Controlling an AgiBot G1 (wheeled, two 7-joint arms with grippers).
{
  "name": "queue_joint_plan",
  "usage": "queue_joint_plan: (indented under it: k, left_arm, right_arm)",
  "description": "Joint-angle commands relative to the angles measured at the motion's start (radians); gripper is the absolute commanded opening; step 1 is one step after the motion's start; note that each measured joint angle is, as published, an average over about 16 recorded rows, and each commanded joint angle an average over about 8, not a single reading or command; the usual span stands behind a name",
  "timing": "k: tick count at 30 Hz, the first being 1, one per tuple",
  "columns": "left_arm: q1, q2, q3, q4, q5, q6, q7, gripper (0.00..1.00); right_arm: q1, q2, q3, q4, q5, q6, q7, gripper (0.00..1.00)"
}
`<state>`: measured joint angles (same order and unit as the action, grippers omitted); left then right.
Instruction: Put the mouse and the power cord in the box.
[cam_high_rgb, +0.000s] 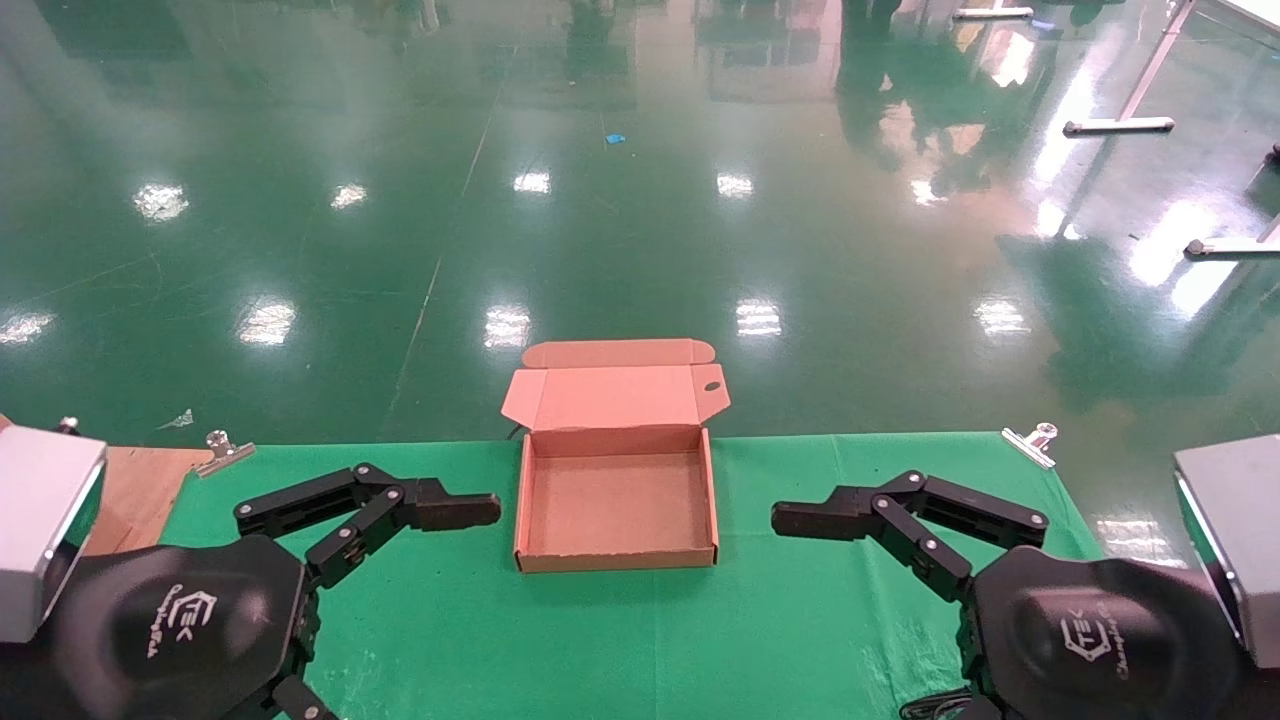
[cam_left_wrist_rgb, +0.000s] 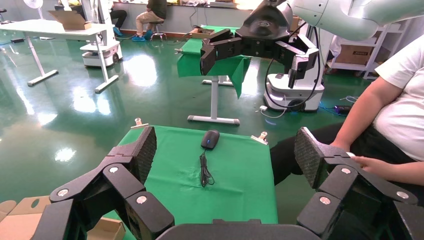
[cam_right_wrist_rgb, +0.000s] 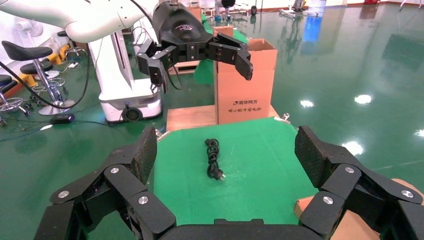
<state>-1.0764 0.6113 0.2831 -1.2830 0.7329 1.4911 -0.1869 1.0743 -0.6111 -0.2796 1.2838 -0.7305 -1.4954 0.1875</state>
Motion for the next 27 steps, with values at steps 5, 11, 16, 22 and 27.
queue_joint_plan:
  k: [5, 11, 16, 22, 27]
  left_arm:
    - [0.000, 0.000, 0.000, 0.000, 0.000, 0.000, 0.000, 1.00]
    - [0.000, 0.000, 0.000, 0.000, 0.000, 0.000, 0.000, 1.00]
    - [0.000, 0.000, 0.000, 0.000, 0.000, 0.000, 0.000, 1.00]
    - [0.000, 0.000, 0.000, 0.000, 0.000, 0.000, 0.000, 1.00]
    - [0.000, 0.000, 0.000, 0.000, 0.000, 0.000, 0.000, 1.00]
  right_arm:
    - [0.000, 0.000, 0.000, 0.000, 0.000, 0.000, 0.000, 1.00]
    - [0.000, 0.000, 0.000, 0.000, 0.000, 0.000, 0.000, 1.00]
    - [0.000, 0.000, 0.000, 0.000, 0.000, 0.000, 0.000, 1.00]
    - [0.000, 0.000, 0.000, 0.000, 0.000, 0.000, 0.000, 1.00]
    - [0.000, 0.000, 0.000, 0.000, 0.000, 0.000, 0.000, 1.00]
